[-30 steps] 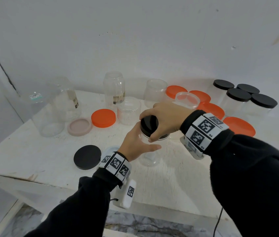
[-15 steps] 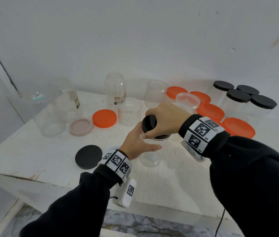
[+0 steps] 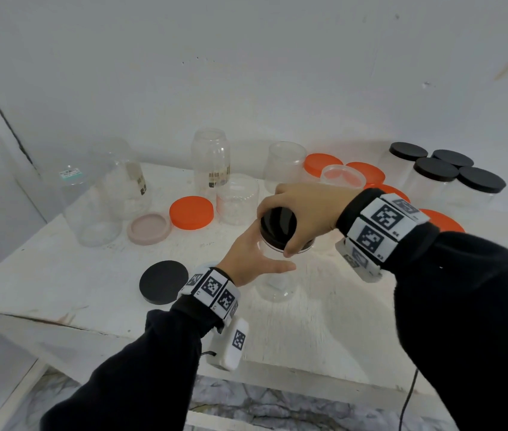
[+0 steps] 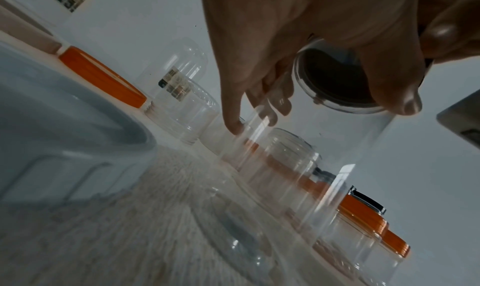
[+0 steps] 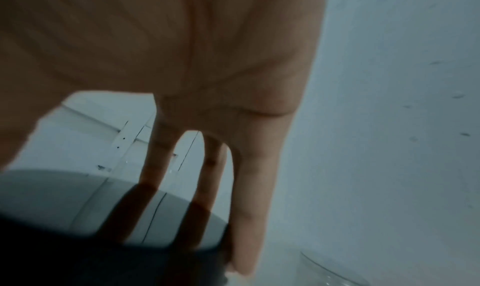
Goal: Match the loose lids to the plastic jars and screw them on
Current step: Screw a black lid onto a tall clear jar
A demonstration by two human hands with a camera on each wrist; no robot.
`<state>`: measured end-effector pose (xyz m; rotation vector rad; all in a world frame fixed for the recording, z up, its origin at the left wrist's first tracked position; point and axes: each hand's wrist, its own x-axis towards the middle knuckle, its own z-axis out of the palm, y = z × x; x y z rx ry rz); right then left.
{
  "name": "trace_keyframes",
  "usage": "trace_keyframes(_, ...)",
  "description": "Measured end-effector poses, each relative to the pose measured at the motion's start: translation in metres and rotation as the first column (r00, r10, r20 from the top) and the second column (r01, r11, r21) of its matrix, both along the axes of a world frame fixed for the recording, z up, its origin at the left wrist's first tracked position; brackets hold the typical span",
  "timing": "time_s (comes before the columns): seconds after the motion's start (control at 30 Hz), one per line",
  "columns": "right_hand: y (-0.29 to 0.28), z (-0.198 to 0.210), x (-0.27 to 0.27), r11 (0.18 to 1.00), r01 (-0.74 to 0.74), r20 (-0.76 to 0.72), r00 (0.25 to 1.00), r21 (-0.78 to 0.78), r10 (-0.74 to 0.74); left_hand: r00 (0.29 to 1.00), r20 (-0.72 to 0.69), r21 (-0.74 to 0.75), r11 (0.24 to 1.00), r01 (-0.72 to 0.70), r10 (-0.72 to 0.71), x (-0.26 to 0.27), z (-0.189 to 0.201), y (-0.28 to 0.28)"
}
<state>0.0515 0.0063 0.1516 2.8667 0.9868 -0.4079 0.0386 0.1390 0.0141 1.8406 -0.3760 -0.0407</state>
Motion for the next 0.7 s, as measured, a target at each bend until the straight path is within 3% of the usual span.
trace_keyframes(0.23, 0.005, -0.011, -0.006, 0.992, 0.111, 0.219, 0.968, 0.065, -0.123, 0.999, -0.013, -0.02, 0.999, -0.047, 0.047, -0.004, -0.003, -0.006)
trace_keyframes(0.33, 0.013, -0.015, -0.012, 0.983, 0.182, 0.338, 0.925, 0.01, -0.175, 0.997, 0.003, -0.016, 0.997, -0.073, 0.073, -0.005, -0.004, -0.007)
trace_keyframes(0.4, 0.014, -0.013, -0.013, 0.98, 0.191, 0.296, 0.941, -0.06, -0.165, 0.997, 0.019, -0.009, 0.997, -0.073, 0.073, -0.007, -0.004, -0.007)
trace_keyframes(0.53, 0.006, 0.001, -0.007, 0.978, 0.118, -0.047, 0.991, -0.175, -0.128, 0.997, 0.043, 0.009, 0.998, -0.068, 0.067, -0.006, -0.003, -0.008)
trace_keyframes(0.7, 0.0, 0.001, -0.003, 0.996, 0.078, -0.042, 0.996, 0.03, -0.077, 0.994, 0.062, -0.019, 0.996, -0.085, 0.086, -0.007, -0.005, -0.01)
